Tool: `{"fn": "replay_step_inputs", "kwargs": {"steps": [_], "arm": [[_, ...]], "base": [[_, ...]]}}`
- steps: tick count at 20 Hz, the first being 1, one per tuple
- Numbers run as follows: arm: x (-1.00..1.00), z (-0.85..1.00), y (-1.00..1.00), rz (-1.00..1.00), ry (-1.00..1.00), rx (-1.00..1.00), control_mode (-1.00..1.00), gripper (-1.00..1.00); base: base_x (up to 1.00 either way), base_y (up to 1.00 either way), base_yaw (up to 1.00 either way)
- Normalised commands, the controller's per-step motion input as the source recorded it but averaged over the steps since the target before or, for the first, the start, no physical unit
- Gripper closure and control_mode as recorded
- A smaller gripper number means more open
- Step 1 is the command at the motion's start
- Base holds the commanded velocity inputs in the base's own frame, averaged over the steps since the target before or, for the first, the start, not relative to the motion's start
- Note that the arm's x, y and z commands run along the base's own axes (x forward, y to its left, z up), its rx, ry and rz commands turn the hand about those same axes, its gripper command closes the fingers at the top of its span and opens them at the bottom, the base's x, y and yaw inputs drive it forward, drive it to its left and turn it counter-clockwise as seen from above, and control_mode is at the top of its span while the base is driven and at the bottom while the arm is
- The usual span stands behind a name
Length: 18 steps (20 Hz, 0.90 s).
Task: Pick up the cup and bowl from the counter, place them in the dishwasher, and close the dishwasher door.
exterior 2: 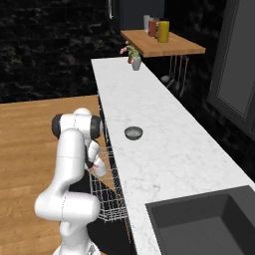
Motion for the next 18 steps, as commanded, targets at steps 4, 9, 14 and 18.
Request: {"fn": "replay_step_inputs", "kwargs": {"steps": [4, 9, 14, 18], "arm": [[0.24, -0.56, 0.00, 0.00, 0.00, -0.12, -1.00, 1.00], [0.10, -0.78, -0.04, 0.00, 0.00, -0.06, -1.00, 1.00], [0.01, -0.73, 0.00, 0.00, 0.01, 0.00, -1.00, 1.00], [-0.01, -0.64, 0.19, 0.00, 0.01, 0.00, -1.00, -1.00]], "base": [[0.00, 0.00, 0.00], [0.00, 0.00, 0.00], [0.00, 0.00, 0.00], [0.00, 0.00, 0.00]]}}
